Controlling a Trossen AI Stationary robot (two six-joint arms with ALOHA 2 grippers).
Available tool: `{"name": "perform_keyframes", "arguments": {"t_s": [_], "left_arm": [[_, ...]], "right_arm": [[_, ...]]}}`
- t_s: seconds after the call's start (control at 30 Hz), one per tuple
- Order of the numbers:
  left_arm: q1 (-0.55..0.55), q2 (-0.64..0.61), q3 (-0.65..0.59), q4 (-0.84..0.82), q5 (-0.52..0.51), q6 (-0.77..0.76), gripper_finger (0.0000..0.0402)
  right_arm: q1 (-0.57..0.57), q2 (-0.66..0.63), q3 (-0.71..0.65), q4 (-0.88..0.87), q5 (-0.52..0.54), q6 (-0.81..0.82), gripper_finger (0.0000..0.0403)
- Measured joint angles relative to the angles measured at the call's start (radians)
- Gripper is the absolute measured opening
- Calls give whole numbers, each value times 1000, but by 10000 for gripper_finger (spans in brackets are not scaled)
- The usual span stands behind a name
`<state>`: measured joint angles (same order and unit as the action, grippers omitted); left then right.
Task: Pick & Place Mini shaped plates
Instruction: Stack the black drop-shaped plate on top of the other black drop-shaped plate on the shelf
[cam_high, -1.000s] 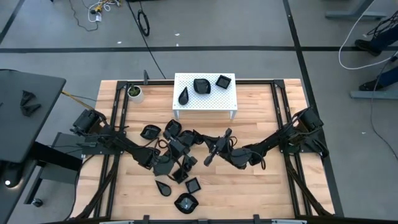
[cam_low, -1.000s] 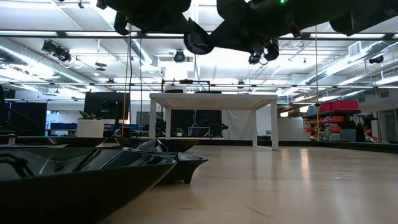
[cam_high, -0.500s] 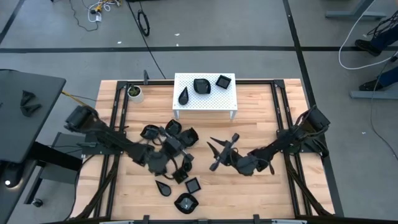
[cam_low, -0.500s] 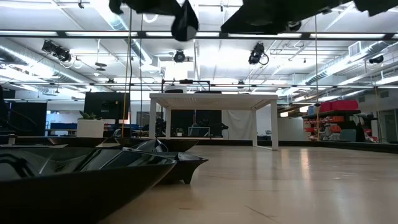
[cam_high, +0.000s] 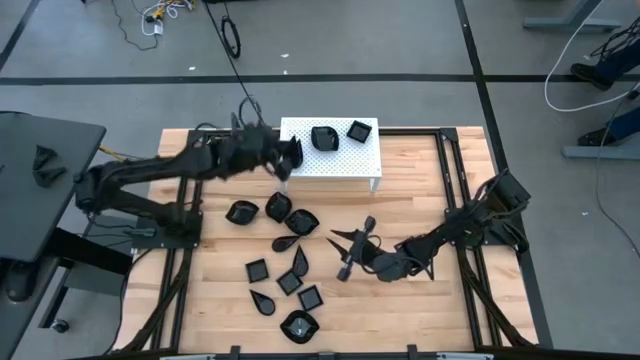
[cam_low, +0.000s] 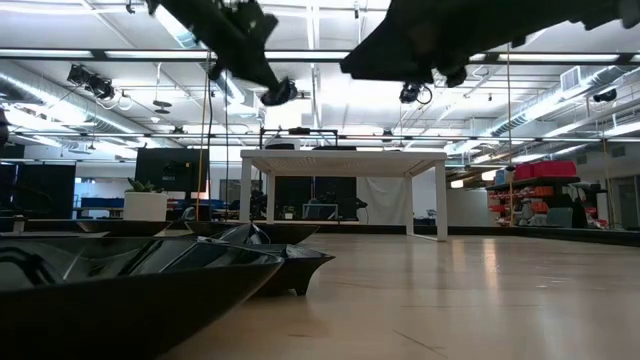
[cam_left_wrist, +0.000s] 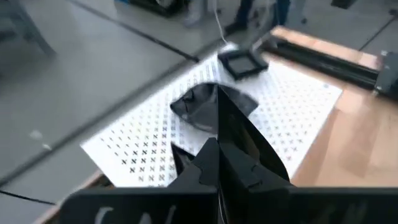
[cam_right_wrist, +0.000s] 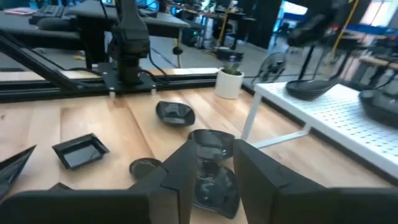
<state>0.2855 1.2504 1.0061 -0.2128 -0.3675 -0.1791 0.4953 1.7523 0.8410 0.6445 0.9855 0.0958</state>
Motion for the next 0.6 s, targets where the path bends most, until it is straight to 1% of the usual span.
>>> {"name": "perform_keyframes", "arguments": {"t_s": [0.07, 0.1, 0.17, 0.33, 0.6], "left_arm": [[78, 29, -1, -6, 115, -1, 1], [106, 46, -1, -3, 157, -1, 1], [149, 78, -1, -5, 199, -1, 1], [190, 142, -1, -1, 212, -35, 5], [192, 191, -1, 24, 219, -54, 8]], "right_arm": [[-11, 0, 0, 4, -26, 2, 108], [-14, 0, 0, 6, -35, 2, 107], [-16, 0, 0, 10, -51, 2, 107], [-16, 0, 0, 10, -64, 5, 107], [-16, 0, 0, 6, -64, 31, 107]]}}
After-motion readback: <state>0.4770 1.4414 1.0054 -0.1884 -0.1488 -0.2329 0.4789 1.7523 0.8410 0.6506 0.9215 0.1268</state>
